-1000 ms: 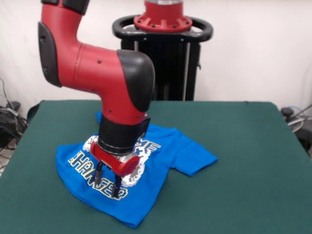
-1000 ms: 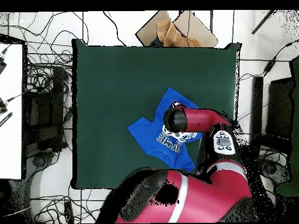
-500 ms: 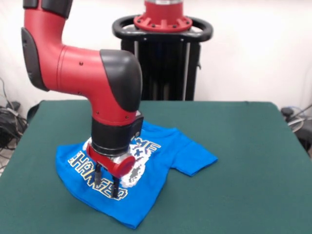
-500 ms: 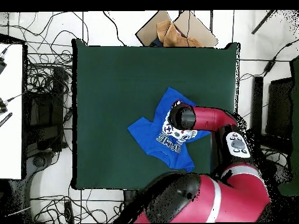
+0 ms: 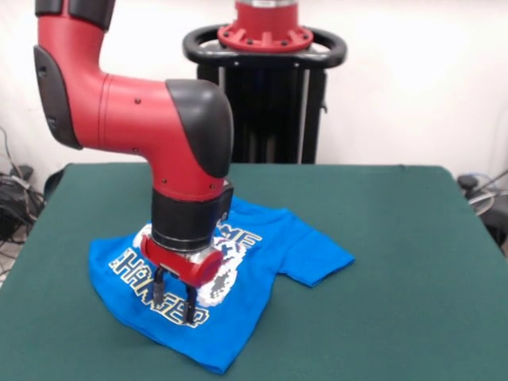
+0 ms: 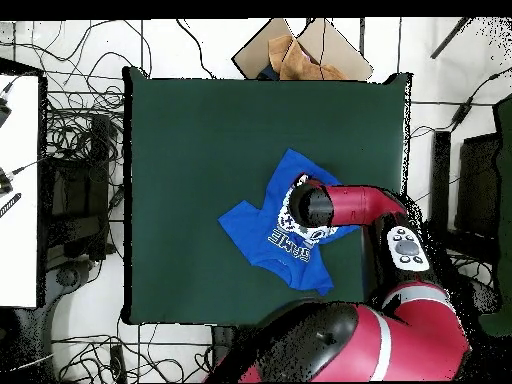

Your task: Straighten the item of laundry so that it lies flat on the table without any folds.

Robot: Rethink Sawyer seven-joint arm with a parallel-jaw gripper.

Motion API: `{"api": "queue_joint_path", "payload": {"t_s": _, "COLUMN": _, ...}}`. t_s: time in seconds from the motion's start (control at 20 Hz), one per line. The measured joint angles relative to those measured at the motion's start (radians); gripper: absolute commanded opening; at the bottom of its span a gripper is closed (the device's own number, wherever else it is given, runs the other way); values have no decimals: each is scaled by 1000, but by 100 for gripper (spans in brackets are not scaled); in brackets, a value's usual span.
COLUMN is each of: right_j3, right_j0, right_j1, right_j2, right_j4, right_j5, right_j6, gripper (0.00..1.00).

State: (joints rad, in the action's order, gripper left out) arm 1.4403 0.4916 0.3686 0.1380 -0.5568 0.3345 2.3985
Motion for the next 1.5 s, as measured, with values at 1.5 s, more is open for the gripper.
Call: {"api": "queue_joint_path", "payload": {"t_s": 1.5, "right_j3": -149, "right_j0": -356, "right_j1": -138, "right_j2": -371, "right_j4": -74, "right_j5": -325, "right_j6": 0, "gripper": 100}}
